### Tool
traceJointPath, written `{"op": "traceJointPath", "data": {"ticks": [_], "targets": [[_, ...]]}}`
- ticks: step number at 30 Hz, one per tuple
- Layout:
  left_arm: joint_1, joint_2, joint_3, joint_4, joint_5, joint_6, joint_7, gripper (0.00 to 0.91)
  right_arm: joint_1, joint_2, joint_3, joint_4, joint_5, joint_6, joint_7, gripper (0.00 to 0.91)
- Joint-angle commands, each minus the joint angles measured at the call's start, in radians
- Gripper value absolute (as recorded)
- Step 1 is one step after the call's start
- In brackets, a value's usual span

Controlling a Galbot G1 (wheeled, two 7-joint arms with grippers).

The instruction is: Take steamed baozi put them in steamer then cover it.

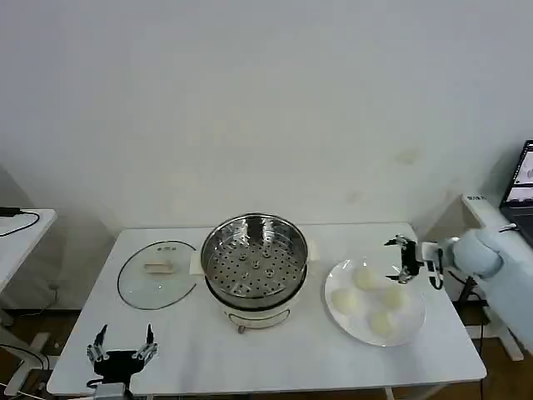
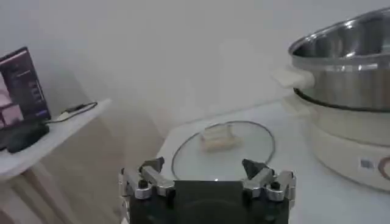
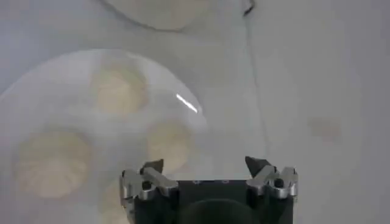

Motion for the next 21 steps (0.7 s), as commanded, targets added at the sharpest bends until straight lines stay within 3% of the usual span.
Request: {"op": "traceJointPath", "data": {"ticks": [1, 9, 21], "targets": [[-0.013, 0.0, 0.0, -0.01, 0.002, 0.006, -0.001, 0.907, 0.226, 0.128, -0.299, -0.202, -0.011, -0.001, -0.078, 0.907], [0.007, -0.003, -0.011, -0.022, 0.001, 0.005, -0.004, 0.907, 0.23, 0.21, -0.318, -0.268, -0.023, -0.03, -0.054, 0.907], [0.023, -0.007, -0.03, -0.024, 0.0, 0.004, -0.002, 0.907, 0.232, 0.225, -0.337, -0.265, 0.0, -0.061, -0.068, 0.907]]}}
